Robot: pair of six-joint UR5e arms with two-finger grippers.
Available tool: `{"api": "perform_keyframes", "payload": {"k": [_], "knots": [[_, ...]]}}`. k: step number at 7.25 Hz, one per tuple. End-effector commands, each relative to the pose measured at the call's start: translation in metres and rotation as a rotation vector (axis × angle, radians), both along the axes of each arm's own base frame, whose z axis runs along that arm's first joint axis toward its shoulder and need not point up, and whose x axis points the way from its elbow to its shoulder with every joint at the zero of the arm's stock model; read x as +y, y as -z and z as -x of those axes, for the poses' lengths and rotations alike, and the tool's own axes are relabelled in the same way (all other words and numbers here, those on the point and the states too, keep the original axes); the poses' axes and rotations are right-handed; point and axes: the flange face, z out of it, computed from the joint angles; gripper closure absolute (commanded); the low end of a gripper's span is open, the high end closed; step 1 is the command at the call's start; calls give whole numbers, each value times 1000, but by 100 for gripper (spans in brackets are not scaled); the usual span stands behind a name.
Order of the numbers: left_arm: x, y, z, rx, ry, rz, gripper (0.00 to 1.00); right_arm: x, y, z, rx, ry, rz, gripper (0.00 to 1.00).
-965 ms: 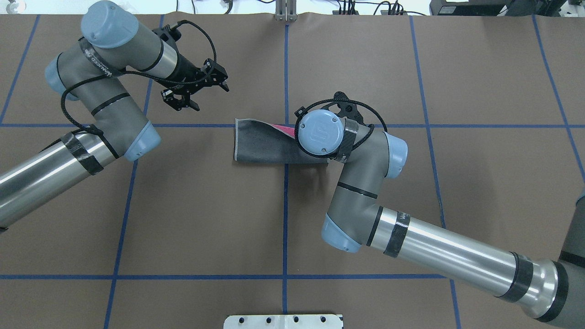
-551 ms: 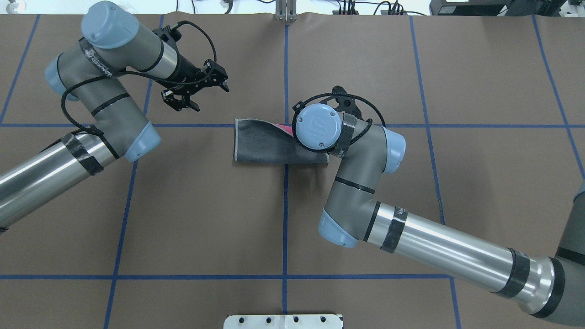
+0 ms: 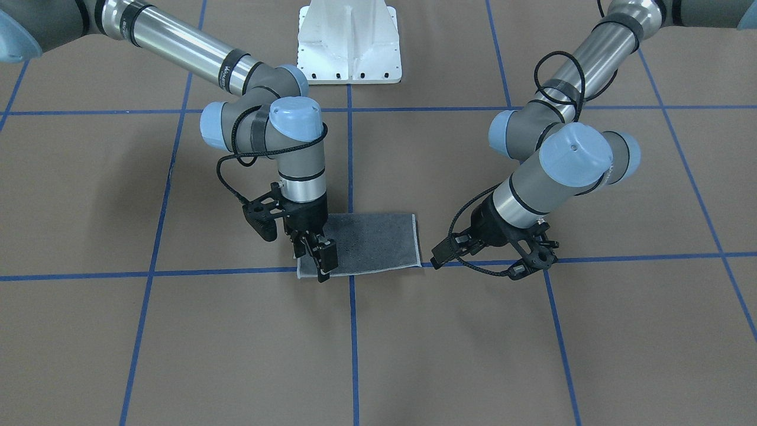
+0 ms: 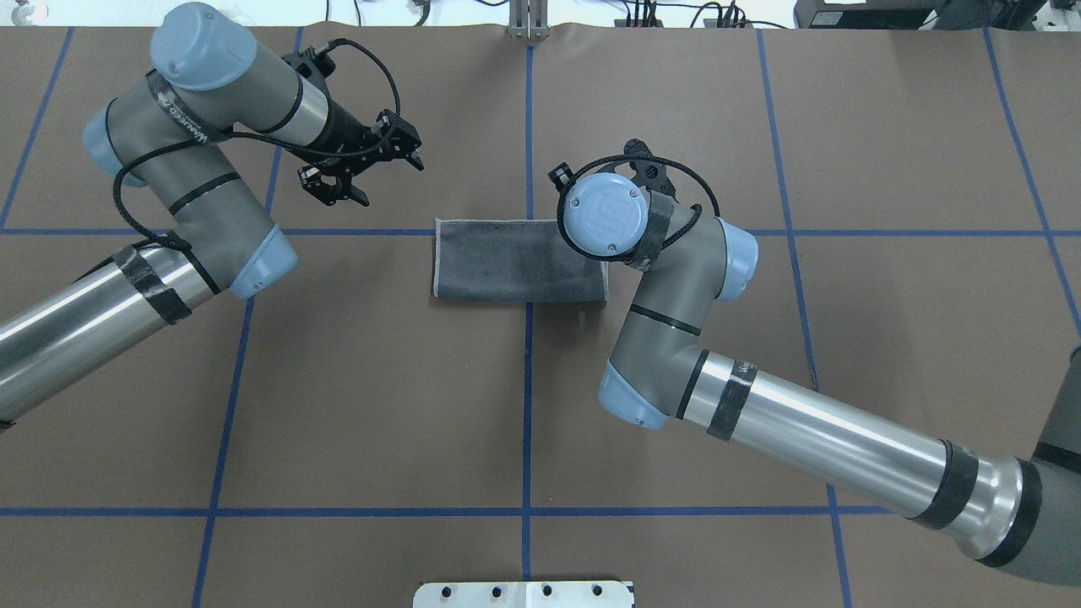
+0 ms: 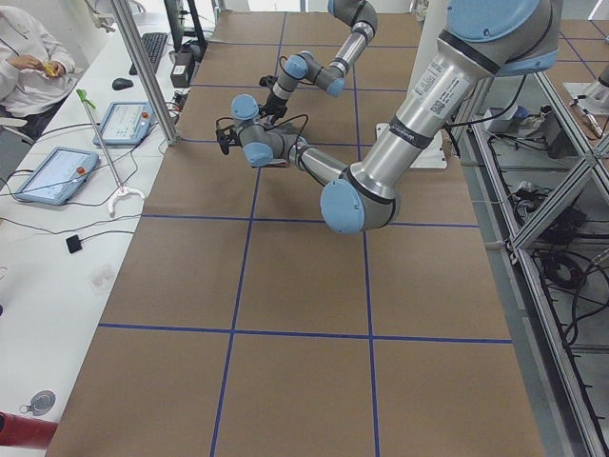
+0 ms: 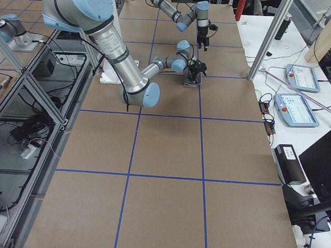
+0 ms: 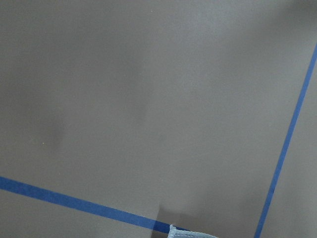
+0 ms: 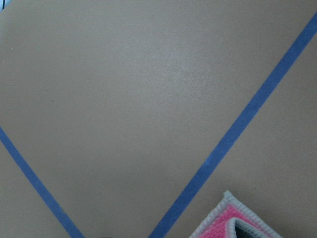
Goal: Fold towel twice with both arms
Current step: 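Grasp the towel end with the right gripper and fold it toward the other end, then raise the right gripper away while the left gripper moves to the strip's end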
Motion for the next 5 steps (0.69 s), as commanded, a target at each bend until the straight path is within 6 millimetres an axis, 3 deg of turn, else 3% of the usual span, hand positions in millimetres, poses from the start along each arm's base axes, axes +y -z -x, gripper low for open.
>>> {"api": "perform_keyframes", "payload": {"k": [1, 3, 5], "knots": [[0, 1, 0, 1, 0, -1, 0, -49, -5, -49, 7, -75, 4, 9], [4, 5, -1, 7, 4, -3, 0, -53, 4, -64, -13, 37, 6, 2], [9, 10, -8, 12, -4, -7, 0, -33, 4, -86, -31, 147, -31, 1]]}}
